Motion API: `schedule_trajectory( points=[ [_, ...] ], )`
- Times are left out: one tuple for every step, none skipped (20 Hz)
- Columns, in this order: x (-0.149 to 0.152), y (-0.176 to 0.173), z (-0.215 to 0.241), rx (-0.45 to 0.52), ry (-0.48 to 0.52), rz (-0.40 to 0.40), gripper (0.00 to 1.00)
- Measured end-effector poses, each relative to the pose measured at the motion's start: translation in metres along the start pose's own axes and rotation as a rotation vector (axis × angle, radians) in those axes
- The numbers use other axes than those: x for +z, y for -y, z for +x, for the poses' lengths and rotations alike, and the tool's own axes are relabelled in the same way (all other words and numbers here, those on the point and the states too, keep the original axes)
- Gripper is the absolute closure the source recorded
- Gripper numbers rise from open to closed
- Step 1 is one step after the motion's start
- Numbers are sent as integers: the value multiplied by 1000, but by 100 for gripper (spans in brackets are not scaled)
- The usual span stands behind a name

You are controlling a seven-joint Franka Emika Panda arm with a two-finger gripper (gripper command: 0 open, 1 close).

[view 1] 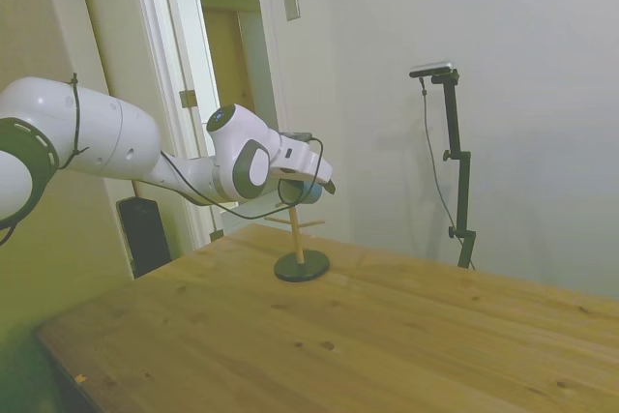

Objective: Unload the mug

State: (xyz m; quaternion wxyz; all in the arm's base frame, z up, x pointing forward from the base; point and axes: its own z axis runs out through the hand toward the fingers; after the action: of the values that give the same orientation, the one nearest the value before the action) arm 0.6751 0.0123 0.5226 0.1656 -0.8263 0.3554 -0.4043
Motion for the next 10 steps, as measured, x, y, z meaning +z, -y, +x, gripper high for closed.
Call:
schedule_trajectory(
  points=[
    [0, 0, 1, -2, 0, 2, 100],
    [-1, 0, 2, -4, -1, 3, 100],
    [-1, 0, 2, -5, -1, 5, 100],
    [-1, 0, 3, -6, 0, 7, 100],
    [-2, 0, 4, 1, 3, 10, 100],
    [-2, -1, 6, 1, 8, 15, 100],
    [-3, -2, 7, -7, 11, 19, 100],
    [-3, -1, 6, -9, 15, 23, 100],
    [-4, -1, 7, -13, 18, 27, 100],
    [-4, 0, 7, -16, 19, 29, 100]
  ],
)
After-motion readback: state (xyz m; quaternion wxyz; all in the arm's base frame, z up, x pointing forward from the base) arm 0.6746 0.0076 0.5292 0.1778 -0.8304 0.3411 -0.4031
